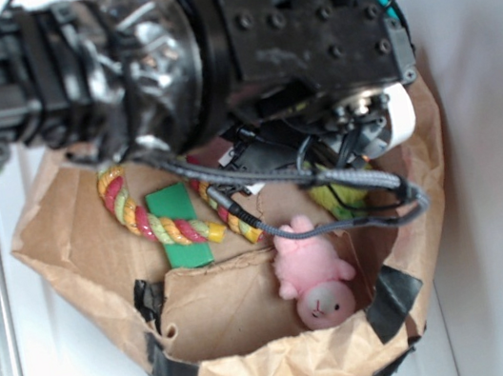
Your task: Grab the blue block.
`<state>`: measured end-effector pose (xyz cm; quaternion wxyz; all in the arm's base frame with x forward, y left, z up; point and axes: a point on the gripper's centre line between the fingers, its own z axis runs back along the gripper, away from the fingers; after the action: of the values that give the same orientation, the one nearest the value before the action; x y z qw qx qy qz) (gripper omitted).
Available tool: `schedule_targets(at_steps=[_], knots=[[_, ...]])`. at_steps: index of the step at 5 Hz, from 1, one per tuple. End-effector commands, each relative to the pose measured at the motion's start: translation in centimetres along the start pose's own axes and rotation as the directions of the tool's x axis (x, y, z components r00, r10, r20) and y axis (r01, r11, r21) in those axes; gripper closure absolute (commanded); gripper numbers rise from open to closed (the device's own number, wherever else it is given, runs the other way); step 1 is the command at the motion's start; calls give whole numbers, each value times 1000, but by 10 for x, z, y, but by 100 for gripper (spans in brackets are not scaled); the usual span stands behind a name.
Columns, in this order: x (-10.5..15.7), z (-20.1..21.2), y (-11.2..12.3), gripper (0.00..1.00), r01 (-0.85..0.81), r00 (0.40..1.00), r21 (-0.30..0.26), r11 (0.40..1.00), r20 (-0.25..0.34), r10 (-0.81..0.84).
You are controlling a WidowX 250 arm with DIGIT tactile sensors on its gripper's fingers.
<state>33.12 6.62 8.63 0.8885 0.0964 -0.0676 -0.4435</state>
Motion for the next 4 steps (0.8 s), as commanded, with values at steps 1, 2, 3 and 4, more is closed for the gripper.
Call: schedule_targets(at_steps=[1,2,3,4], knots=[[2,4,12,0,-51,997,78,996,55,47],[2,3,11,0,-52,996,94,994,71,45],[4,-1,7,0,-47,996,79,996,80,41],[6,-4,4,0,-48,996,72,996,81,43]])
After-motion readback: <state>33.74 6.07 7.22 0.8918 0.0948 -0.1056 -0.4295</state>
